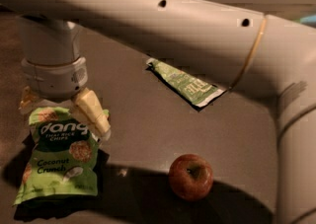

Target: Move green rice chip bag near apple

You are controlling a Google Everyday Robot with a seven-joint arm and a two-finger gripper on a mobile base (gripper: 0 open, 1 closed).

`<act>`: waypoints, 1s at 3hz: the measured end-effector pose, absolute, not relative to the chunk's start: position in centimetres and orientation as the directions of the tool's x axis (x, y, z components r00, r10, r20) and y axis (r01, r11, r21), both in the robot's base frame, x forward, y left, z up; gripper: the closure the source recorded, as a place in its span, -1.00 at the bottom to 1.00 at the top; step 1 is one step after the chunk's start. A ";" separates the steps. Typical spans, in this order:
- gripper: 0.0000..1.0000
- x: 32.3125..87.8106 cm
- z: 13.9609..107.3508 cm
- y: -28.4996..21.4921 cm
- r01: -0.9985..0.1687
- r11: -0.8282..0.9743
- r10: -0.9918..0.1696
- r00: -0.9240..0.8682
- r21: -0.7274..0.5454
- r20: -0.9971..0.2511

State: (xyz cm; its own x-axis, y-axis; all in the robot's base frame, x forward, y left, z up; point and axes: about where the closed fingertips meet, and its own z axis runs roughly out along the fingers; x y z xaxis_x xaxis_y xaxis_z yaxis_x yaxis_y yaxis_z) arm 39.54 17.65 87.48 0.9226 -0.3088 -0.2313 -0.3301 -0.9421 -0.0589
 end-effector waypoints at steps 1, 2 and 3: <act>-1.00 38.9 86.6 18.6 -0.271 -0.962 -0.256 0.936 -0.032 -0.242; -1.00 38.2 85.8 19.3 -0.216 -0.976 -0.206 0.943 -0.012 -0.262; -1.00 37.7 85.1 19.6 -0.180 -0.984 -0.174 0.948 0.004 -0.268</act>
Offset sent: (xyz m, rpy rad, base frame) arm -0.0261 0.0049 -0.0265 -0.1232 0.1065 0.2071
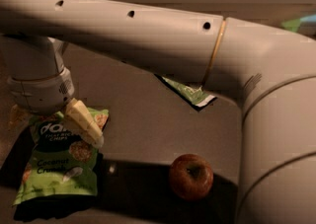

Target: Move green rice chip bag near apple

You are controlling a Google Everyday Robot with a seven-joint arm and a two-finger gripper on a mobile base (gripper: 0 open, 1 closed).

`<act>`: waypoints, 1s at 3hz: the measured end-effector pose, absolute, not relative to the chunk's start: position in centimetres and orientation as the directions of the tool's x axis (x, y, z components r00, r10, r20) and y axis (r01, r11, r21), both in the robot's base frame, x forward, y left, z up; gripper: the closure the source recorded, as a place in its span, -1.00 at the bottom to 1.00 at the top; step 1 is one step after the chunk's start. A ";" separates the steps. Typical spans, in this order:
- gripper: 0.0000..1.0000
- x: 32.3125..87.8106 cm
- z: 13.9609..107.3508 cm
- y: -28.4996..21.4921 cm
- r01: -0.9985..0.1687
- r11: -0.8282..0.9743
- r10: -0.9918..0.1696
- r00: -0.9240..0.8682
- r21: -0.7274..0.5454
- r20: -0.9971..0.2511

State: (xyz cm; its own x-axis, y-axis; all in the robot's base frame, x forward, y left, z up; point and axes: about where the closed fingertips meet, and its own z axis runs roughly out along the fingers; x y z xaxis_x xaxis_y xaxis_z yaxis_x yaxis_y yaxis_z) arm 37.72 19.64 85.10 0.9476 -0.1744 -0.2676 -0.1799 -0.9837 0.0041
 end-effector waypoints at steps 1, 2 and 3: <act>-0.65 37.6 85.0 19.5 -0.170 -0.985 -0.165 0.947 0.006 -0.276; -0.19 37.8 85.3 18.7 -0.182 -0.983 -0.176 0.946 0.003 -0.273; 0.28 38.3 86.1 17.5 -0.206 -0.979 -0.197 0.946 -0.008 -0.259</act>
Offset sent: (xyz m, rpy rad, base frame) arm -0.0022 -0.0412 0.0063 -0.0751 0.0324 0.0044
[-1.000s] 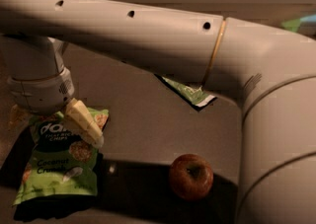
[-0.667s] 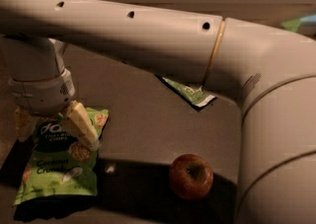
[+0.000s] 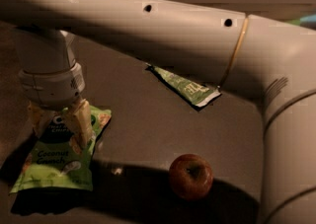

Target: Move green rice chip bag near apple

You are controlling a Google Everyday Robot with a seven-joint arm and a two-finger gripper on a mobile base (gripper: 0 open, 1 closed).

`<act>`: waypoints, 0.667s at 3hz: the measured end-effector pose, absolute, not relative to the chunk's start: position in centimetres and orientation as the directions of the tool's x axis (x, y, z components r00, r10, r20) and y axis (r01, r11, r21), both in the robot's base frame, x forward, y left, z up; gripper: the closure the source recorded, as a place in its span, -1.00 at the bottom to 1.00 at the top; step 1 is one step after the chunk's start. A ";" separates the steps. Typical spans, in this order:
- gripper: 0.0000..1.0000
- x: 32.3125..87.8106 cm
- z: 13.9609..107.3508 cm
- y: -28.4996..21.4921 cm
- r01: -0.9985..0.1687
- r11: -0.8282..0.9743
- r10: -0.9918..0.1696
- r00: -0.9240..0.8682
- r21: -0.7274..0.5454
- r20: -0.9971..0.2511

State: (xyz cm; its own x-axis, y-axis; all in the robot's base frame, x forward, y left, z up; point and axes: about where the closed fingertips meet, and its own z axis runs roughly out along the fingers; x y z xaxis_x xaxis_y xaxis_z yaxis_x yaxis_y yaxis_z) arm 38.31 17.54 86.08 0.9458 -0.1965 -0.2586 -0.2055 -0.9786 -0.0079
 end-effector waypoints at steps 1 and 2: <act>0.76 38.9 87.3 16.5 -0.227 -0.974 -0.214 0.947 -0.026 -0.241; 1.00 39.7 88.6 14.9 -0.262 -0.964 -0.244 0.943 -0.051 -0.225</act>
Offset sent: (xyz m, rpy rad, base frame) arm 0.0150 -0.0677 0.0405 -0.0259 -0.0301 -0.0844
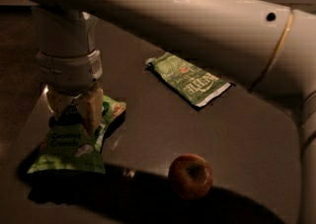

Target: Move green rice chip bag near apple

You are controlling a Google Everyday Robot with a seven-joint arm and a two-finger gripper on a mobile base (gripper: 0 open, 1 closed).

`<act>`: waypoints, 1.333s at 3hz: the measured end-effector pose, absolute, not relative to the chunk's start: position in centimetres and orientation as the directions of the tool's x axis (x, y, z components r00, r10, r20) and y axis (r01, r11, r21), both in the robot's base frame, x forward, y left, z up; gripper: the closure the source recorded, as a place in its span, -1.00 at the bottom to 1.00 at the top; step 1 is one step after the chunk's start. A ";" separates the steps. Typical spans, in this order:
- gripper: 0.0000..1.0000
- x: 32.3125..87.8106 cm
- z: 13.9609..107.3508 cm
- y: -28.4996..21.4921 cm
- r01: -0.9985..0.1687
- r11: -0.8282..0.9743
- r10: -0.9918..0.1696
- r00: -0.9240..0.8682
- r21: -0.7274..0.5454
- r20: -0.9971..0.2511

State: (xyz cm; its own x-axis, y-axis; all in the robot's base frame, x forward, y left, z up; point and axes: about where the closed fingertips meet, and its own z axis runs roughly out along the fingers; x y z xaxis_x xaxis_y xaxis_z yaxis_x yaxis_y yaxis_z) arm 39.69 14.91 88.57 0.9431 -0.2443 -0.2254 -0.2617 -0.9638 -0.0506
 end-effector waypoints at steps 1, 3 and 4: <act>1.00 40.1 89.8 12.8 -0.311 -0.946 -0.288 0.934 -0.087 -0.212; 1.00 40.3 90.3 8.8 -0.398 -0.911 -0.371 0.905 -0.106 -0.208; 0.63 40.1 90.1 7.4 -0.432 -0.896 -0.405 0.890 -0.102 -0.209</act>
Offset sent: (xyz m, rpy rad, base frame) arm -0.0015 -0.0834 0.0239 0.0103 -0.0172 -0.1526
